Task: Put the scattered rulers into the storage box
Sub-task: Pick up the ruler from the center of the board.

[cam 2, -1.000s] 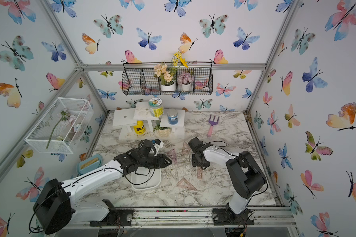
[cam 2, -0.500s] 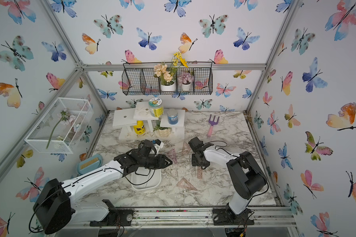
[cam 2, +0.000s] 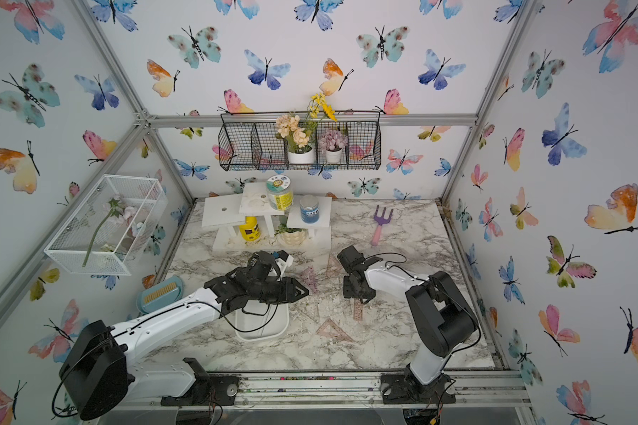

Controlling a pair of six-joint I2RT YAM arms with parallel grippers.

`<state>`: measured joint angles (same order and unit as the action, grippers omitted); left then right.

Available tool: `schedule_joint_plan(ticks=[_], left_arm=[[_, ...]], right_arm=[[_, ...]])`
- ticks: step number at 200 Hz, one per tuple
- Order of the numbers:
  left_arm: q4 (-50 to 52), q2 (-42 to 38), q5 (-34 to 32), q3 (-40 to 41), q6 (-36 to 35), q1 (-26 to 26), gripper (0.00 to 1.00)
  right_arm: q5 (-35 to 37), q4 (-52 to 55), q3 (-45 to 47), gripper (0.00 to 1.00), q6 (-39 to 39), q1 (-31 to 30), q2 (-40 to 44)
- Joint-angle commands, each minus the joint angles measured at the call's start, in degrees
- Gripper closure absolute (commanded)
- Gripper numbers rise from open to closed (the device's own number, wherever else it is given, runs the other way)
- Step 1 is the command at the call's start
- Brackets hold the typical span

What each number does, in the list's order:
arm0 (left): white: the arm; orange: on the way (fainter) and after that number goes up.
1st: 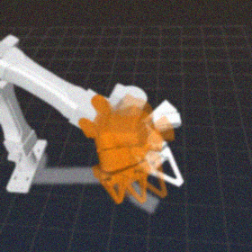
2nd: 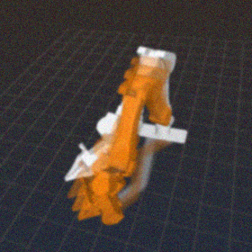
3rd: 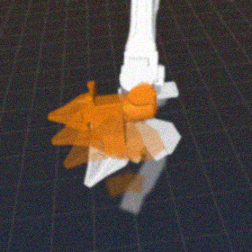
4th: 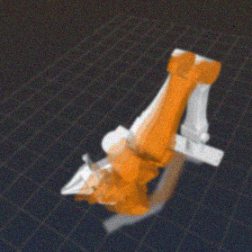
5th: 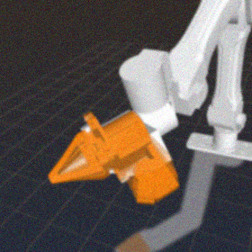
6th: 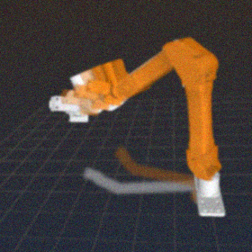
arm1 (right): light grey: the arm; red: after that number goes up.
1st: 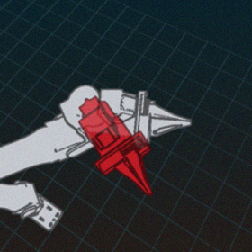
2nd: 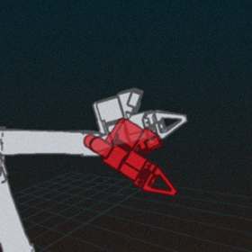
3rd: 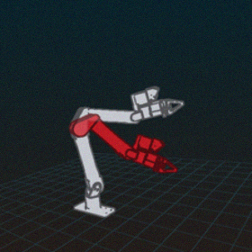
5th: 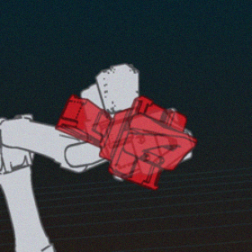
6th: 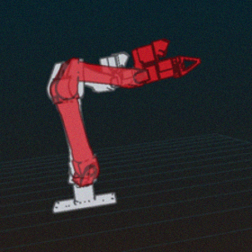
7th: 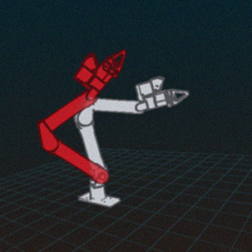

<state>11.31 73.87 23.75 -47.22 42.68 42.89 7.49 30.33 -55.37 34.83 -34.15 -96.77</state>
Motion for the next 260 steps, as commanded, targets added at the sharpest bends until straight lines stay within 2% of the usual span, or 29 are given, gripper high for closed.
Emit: schedule_joint_plan(ticks=[1, 103, 196, 260], left_arm=[[-0.59, -0.92, 0.93, 0.64, -0.23, 0.43, 0.61], [-0.48, -0.65, 1.12, 0.55, -0.5, 0.43, 0.61], [-0.32, -0.66, 1.1, 0.22, -0.59, 0.42, 0.61], [-0.24, -0.38, 1.0, -0.06, -0.61, 0.39, 0.61]], right_arm=[[-0.72, -0.44, 0.53, 0.47, -0.38, 0.15, -1.35], [-0.1, -1.41, 2.18, 0.48, -0.33, 0.22, -3.95], [0.16, -2.55, 4.46, 0.66, -0.38, 0.22, -5.53], [0.25, -1.8, 4.53, 0.81, -0.29, 0.23, -2.24]])
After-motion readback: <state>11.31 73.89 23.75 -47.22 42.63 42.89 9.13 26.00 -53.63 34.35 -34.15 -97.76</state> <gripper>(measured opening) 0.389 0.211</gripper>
